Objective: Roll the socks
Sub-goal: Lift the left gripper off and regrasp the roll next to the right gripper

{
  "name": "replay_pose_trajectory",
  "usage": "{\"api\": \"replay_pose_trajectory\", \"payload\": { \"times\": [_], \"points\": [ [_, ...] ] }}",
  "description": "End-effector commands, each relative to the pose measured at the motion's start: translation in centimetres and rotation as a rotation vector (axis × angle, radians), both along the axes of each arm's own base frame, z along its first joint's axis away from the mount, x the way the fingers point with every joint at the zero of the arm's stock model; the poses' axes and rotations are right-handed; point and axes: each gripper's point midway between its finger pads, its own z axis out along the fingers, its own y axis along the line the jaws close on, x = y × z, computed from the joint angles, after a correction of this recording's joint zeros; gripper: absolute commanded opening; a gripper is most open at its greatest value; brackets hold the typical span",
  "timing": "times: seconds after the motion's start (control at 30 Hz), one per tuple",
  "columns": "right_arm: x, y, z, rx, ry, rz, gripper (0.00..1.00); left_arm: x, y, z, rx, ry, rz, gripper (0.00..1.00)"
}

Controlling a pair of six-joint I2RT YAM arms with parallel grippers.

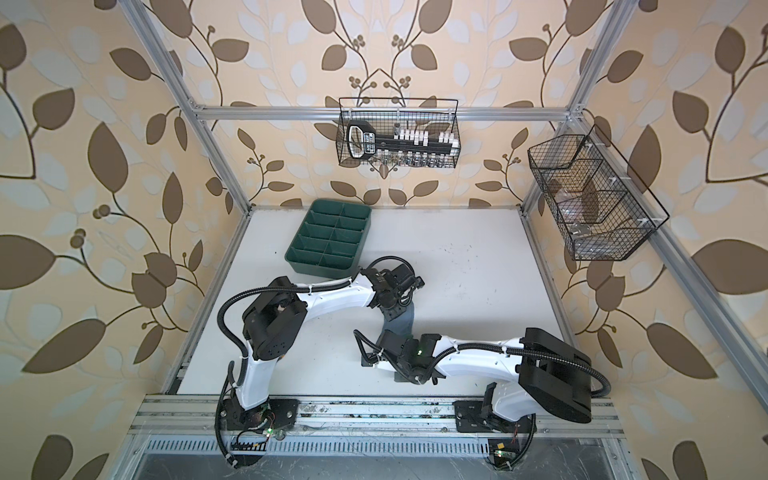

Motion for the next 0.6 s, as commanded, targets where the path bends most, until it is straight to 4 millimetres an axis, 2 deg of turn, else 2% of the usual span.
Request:
{"api": "replay_pose_trajectory", "payload": {
  "times": [0.0, 0.1, 0.2, 0.3, 0.33, 0.4, 0.47, 0.53, 0.57],
  "points": [
    [-1.6, -1.8, -0.7, -0.079, 0.118, -0.013, 0.00, 0.8, -1.1, 9.7, -0.189, -0.141, -0.047, 0.53],
    [-1.9, -1.9, -0.4, -0.084, 0.167, -0.019, 0.00, 1.5, 0.1, 14.9, -0.268, -0.239, -0.015, 0.53],
    [-2.1, -1.9, 0.0, -0.080, 0.208, -0.029, 0.00, 2.3, 2.4, 20.6, -0.356, -0.356, 0.062, 0.54],
    [-2.4, -1.8, 0.5, -0.082, 0.252, -0.018, 0.00, 1.3, 5.2, 26.4, -0.464, -0.480, 0.097, 0.61],
    [-2.5, -1.7, 0.7, -0.086, 0.267, -0.011, 0.00, 0.2, 6.1, 28.3, -0.502, -0.505, 0.077, 0.64],
    [-2.2, -1.5, 1.0, -0.090, 0.273, -0.004, 0.00, -2.6, 6.9, 30.5, -0.552, -0.500, -0.016, 0.66],
    [-1.9, -1.3, 1.2, -0.097, 0.282, -0.001, 0.00, -6.4, 7.5, 31.1, -0.576, -0.443, -0.160, 0.65],
    [-1.7, -1.0, 1.5, -0.097, 0.300, 0.001, 0.00, -10.5, 8.5, 30.9, -0.601, -0.398, -0.309, 0.64],
    [-1.7, -0.8, 1.6, -0.095, 0.312, 0.004, 0.00, -11.9, 9.2, 30.7, -0.610, -0.397, -0.350, 0.64]
  ]
}}
